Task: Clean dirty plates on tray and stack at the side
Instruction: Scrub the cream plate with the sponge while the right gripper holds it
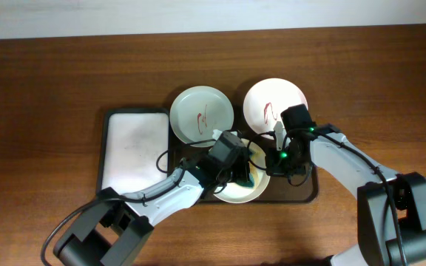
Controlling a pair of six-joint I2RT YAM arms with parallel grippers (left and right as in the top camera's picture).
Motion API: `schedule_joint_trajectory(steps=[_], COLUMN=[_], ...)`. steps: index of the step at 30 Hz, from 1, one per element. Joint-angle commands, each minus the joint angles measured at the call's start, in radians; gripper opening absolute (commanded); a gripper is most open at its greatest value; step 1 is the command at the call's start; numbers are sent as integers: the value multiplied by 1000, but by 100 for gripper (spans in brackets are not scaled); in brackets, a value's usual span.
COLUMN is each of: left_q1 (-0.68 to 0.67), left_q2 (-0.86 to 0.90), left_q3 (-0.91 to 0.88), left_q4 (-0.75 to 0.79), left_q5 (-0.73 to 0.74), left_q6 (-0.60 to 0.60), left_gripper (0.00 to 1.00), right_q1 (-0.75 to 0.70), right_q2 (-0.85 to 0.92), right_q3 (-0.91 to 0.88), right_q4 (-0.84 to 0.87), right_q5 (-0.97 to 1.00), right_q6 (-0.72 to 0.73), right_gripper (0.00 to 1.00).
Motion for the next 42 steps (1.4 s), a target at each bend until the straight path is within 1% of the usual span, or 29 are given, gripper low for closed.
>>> schedule_joint_trajectory(steps=[1, 4, 6, 10, 11, 12, 13, 14, 15, 18, 19, 22, 25, 27, 28, 30, 33, 35, 36, 39, 41, 42], left_q1=[-3, -2, -2, -2, -2, -2, -2, -2, -2, -2, -5, -7, -7, -9, -9, -9, -6, 1, 6, 37, 53, 60], left_q2=[18, 18, 18, 16, 9, 2, -10, -16, -25, -22, -11, 23, 70, 97, 116, 133, 136, 136, 136, 134, 121, 108], left_q3=[20, 20, 20, 36, 64, 79, 98, 108, 122, 128, 128, 127, 126, 126, 126, 126, 126, 127, 128, 136, 140, 140], left_q4=[-41, -116, -124, -120, -127, -130, -134, -134, -131, -130, -156, -203, -197, -198, -193, -198, -212, -207, -201, -201, -232, -266], left_q5=[-157, -382, -426, -446, -412, -377, -311, -266, -176, -15, 12, 14, 60, 59, 47, -40, -283, -398, -422, -425, -380, -331], left_q6=[-16, -16, -10, 101, 179, 216, 261, 283, 319, 326, 324, 314, 314, 315, 315, 315, 309, 264, 265, 266, 266, 267], left_gripper=[0, 0, 0, 0, 0, 0, 0, 0, 0, 0, 0, 0, 0, 0, 0, 0, 0, 0, 0, 0, 0, 0], right_q1=[10, 10, 10, 10, 10, 10, 10, 10, 10, 10, 10, 10, 10, 10, 10, 10, 10, 10, 10, 10, 10, 10], right_q2=[8, 8, 8, 8, 8, 8, 8, 8, 8, 8, 8, 8, 8, 8, 8, 8, 8, 8, 8, 8, 8, 8], right_q3=[16, 16, 16, 16, 16, 16, 16, 16, 16, 16, 16, 16, 16, 16, 16, 16, 16, 16, 16, 16, 16, 16], right_q4=[-1, -2, -4, -5, -5, -6, -6, -6, -5, -5, -5, -5, -5, -5, -5, -5, -8, -13, -15, -16, -16, -17], right_q5=[-3, -3, -3, -3, -3, -3, -3, -3, -3, -3, -2, -2, -3, -3, -3, -3, -3, -3, -3, -3, -3, -2], right_q6=[4, 4, 4, 4, 4, 4, 4, 4, 4, 4, 4, 4, 4, 4, 4, 4, 4, 4, 4, 4, 4, 4], right_gripper=[4, 4, 4, 4, 4, 4, 4, 4, 4, 4, 4, 4, 4, 4, 4, 4, 4, 4, 4, 4, 4, 4])
